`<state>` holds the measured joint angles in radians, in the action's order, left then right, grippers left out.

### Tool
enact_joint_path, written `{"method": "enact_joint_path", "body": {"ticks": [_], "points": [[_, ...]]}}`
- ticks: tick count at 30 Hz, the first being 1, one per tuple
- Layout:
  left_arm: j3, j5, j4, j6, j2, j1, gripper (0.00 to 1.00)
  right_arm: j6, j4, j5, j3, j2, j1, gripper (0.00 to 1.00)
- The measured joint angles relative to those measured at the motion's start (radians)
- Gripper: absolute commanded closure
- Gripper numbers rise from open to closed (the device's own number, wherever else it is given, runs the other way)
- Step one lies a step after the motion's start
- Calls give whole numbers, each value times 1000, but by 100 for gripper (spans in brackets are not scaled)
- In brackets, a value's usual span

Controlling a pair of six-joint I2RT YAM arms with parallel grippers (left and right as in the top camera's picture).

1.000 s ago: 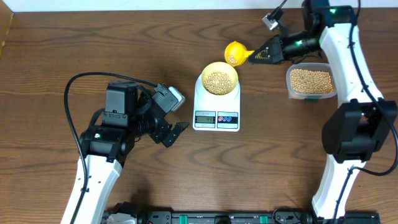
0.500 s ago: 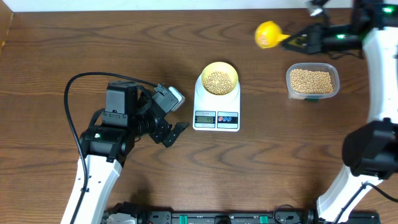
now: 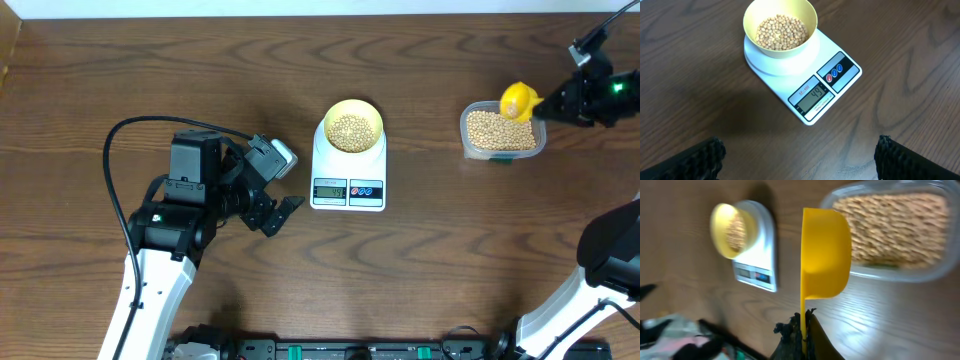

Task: Scoop item into bowl and weigh 50g on scale
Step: 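Tip the scoop to return soybeans into the tub, then lift the empty scoop up from the tub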

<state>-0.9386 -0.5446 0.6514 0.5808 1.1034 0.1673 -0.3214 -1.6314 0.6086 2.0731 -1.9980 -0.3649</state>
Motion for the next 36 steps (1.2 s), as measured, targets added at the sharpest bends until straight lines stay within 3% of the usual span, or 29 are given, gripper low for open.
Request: {"method": "enact_joint_path", "body": {"ticks": [28,36], "points": [[0,0,0,0,0,0,2,103,106,-719,0,0,332,99],[0,0,0,0,0,0,2,138,123,-817,0,0,373,99]]}}
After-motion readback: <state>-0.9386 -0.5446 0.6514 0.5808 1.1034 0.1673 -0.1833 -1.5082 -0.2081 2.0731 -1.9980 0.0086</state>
